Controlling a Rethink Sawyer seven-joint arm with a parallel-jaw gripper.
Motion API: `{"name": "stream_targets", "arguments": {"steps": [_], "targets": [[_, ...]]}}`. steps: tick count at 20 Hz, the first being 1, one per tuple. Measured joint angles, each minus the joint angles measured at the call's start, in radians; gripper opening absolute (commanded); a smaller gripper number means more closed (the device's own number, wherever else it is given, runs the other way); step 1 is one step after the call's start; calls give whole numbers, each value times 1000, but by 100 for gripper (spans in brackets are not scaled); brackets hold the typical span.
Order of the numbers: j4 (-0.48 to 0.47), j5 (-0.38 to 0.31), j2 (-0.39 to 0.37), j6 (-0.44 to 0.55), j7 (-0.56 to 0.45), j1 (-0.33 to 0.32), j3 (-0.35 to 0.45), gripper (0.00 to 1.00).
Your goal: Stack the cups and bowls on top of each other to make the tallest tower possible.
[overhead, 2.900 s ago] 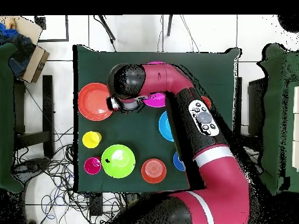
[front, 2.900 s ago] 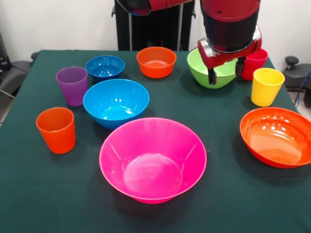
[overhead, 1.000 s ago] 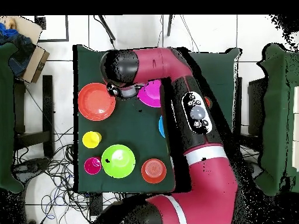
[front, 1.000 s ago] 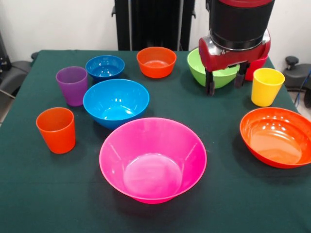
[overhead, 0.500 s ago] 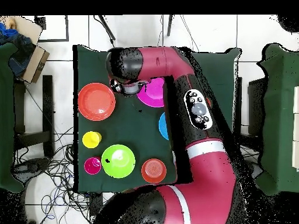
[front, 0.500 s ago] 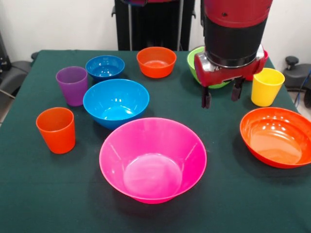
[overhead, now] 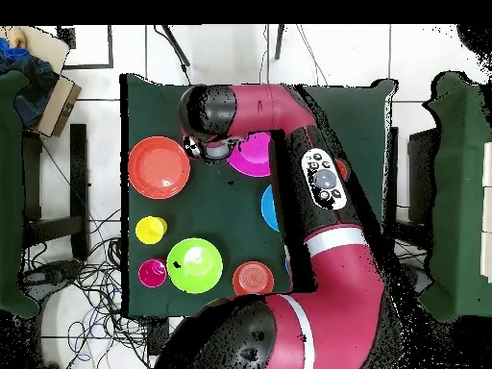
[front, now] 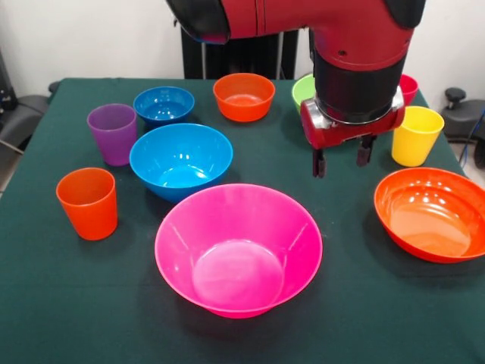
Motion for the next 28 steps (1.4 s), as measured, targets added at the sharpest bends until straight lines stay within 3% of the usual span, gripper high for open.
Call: {"name": "stream_targets", "arguments": {"steps": [28], "targets": [[0,0,13,0,0,-26,0,100]]}}
